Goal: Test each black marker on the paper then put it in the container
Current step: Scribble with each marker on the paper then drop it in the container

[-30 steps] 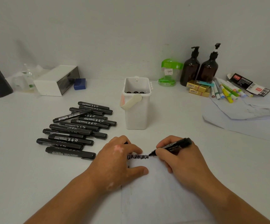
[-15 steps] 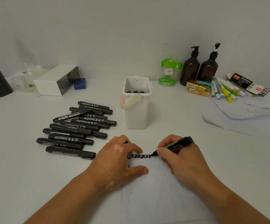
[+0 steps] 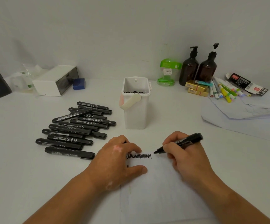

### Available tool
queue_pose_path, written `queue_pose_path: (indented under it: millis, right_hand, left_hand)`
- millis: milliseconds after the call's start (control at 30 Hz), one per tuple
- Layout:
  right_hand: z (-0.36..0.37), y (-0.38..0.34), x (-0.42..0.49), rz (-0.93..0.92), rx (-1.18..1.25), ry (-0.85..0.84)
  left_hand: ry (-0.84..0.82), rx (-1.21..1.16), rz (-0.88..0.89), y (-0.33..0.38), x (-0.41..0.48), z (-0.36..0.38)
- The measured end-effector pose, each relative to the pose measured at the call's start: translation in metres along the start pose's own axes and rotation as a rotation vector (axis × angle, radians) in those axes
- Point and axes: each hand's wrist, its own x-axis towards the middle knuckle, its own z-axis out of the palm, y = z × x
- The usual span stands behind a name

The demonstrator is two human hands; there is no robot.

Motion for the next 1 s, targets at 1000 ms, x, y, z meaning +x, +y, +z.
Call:
queue_pose_path:
  millis: [1000]
  right_hand:
    - [-0.018,-0.020,-0.005,0.011,0.508,-0.110]
  left_hand:
    - [0.149,-0.737,-0.056,0.003,0.002,-0.018]
